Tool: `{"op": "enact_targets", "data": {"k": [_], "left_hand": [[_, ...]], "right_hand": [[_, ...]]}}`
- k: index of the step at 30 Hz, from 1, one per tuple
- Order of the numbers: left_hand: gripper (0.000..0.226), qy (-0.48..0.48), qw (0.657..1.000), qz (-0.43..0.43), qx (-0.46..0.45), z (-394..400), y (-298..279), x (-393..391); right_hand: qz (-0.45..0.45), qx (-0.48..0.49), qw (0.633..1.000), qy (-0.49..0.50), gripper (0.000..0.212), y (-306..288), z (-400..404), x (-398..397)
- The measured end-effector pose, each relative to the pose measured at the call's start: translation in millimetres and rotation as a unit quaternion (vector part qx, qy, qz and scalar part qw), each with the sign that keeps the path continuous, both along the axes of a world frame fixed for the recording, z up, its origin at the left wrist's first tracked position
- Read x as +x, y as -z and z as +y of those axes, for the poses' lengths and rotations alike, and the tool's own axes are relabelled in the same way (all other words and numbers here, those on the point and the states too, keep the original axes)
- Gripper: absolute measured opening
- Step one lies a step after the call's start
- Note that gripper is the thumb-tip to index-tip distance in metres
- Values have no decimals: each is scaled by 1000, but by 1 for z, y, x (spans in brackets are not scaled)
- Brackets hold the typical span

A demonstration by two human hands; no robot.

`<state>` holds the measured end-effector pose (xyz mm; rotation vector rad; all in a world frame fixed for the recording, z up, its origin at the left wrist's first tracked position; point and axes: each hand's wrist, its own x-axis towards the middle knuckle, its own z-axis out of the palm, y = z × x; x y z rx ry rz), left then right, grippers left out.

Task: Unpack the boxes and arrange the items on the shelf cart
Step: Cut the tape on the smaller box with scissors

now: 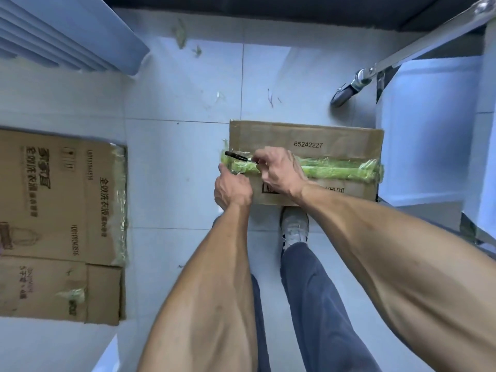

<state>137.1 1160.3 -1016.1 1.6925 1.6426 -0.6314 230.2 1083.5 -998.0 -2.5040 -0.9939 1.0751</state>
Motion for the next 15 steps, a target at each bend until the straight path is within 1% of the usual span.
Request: {"op": "enact_targets", "data": {"k": [3, 5, 7, 10, 15], "left_hand": [[34, -32, 999, 2, -1, 1, 1, 3], [36, -31, 999, 1, 5, 2, 1, 1], [34, -24, 1000, -1, 9, 1, 0, -1], [25, -24, 1000, 13, 8, 0, 0, -3], [25, 10, 1000, 15, -5, -2, 0, -4]], "right_hand": [[-2, 7, 998, -66, 23, -1, 11, 0], [-11, -9, 996, -90, 20, -1, 17, -1], [-18, -16, 996, -91, 19, 0, 19, -1], [-11, -7, 993, -115, 22, 3, 13, -4], [-12, -4, 996, -86, 22, 5, 10, -7]]}}
